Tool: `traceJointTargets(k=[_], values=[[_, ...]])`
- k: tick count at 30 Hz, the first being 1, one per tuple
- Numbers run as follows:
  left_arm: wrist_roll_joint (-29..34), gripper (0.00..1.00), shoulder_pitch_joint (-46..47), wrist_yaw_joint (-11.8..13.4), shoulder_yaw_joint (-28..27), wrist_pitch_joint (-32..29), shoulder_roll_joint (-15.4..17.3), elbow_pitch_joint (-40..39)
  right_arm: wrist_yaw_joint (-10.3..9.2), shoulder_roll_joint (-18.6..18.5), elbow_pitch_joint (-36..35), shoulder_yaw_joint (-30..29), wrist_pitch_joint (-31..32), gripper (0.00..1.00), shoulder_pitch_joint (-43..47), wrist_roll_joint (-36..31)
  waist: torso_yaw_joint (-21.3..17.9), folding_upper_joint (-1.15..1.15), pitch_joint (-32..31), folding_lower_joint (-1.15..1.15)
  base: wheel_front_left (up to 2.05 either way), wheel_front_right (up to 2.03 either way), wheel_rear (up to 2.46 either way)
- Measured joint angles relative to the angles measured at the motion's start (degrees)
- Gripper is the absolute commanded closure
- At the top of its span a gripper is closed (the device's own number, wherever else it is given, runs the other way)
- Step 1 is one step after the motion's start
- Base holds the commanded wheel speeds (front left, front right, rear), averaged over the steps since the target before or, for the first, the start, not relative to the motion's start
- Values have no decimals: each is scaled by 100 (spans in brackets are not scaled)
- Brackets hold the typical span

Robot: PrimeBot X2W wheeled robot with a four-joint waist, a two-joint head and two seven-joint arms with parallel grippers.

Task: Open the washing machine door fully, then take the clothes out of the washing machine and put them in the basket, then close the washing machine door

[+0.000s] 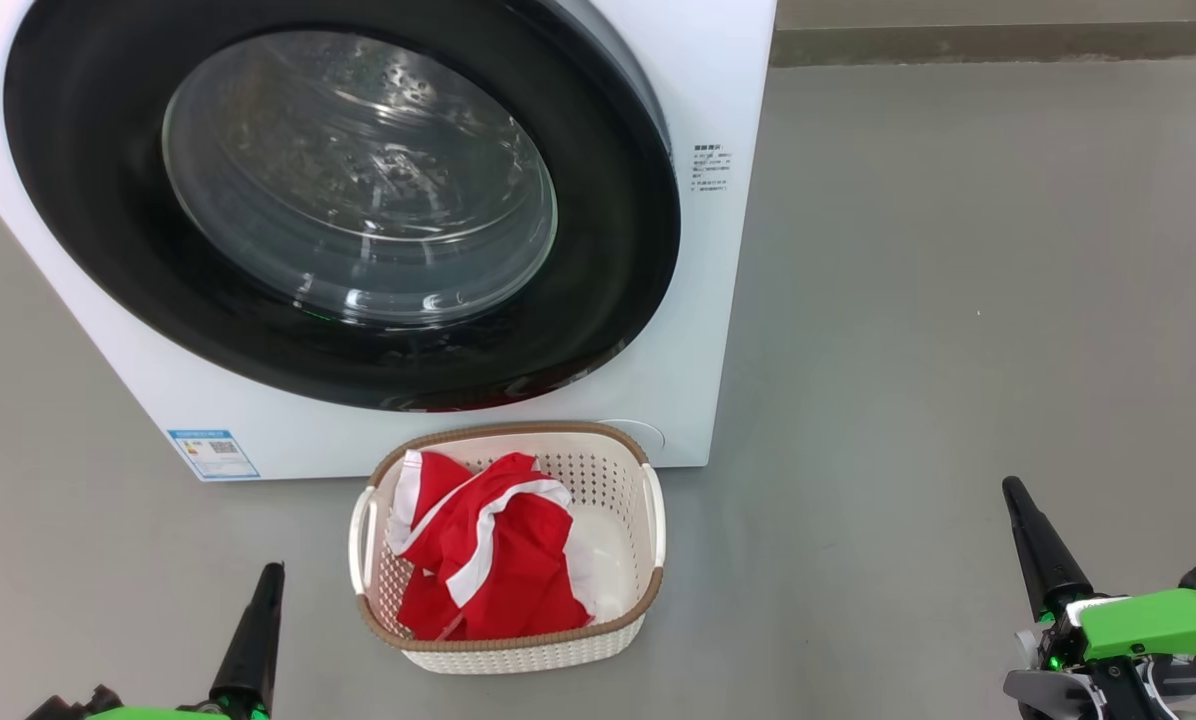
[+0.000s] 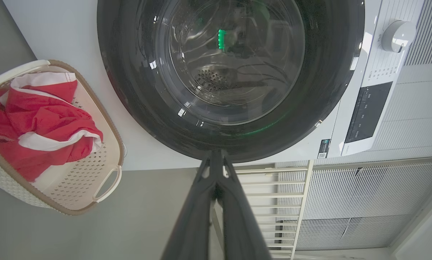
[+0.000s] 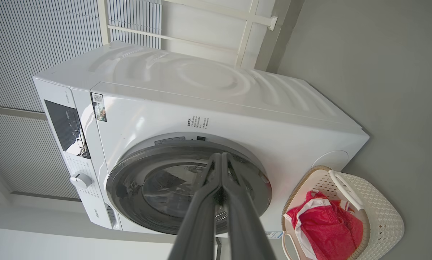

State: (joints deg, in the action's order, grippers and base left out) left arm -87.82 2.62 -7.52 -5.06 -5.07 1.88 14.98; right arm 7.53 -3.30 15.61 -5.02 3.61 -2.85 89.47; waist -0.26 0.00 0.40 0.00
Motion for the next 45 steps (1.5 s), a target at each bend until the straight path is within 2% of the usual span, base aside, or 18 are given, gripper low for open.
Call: traceJointTargets(k=[8,45], values=[[-402,100,136,0,10,-99,1,25,0,-2,1,-29,103,100,-25,383,26,0,-22,0,0,0,0],[-403,100,136,0,11,-100,1,26,0,4,1,-141,154,100,-89,382,26,0,-22,0,0,0,0]])
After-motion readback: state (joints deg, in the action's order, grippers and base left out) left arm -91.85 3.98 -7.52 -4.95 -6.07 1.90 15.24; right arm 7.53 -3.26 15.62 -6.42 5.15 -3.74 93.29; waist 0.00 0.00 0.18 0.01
